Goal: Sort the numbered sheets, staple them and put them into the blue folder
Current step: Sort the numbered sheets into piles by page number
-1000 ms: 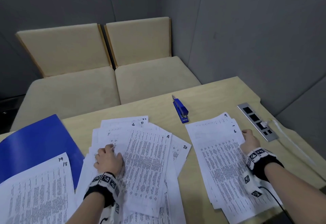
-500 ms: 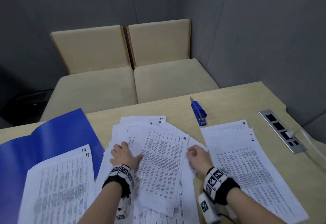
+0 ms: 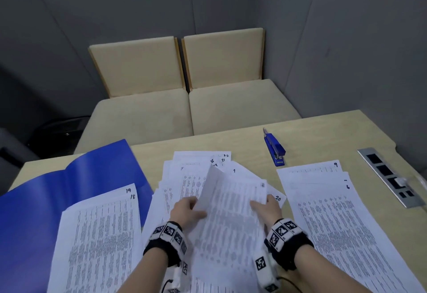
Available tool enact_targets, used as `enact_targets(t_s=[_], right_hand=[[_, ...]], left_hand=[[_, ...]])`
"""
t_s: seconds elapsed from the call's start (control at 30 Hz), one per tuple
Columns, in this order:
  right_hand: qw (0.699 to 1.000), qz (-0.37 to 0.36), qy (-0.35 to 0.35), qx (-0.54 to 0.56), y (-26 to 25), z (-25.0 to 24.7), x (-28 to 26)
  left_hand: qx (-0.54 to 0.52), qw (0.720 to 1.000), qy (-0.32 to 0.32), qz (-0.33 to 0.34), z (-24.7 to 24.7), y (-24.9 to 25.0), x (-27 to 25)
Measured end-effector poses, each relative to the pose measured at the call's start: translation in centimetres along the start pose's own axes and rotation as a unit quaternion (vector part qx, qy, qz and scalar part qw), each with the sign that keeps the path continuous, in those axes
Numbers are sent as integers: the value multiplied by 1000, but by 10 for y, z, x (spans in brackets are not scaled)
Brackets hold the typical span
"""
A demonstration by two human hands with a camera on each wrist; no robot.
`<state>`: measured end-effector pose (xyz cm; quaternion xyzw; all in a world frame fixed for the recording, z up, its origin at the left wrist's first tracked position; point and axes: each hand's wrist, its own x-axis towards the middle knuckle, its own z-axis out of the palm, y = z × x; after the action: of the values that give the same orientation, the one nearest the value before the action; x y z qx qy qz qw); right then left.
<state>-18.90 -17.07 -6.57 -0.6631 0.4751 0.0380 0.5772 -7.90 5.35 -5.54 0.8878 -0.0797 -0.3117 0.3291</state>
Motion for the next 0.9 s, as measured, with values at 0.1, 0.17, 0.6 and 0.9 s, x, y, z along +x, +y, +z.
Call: enact_targets(t_s=[0.1,0.17,0.6,0.9], right_hand=[[997,-25,1,-75,3,-14,-4],[989,-30,-20,-140,8,-23,-8],[985,-35,-22,-168,18,-32,-19],[991,-32,-59,-112,16,-42,-17]], left_hand=[[34,998,-41,34,-5,-9,-8],[54,997,40,36,-12,-14,-6],[-7,981,142,-128,-13,5,24],[5,968,251,-14,-32,-13,8]])
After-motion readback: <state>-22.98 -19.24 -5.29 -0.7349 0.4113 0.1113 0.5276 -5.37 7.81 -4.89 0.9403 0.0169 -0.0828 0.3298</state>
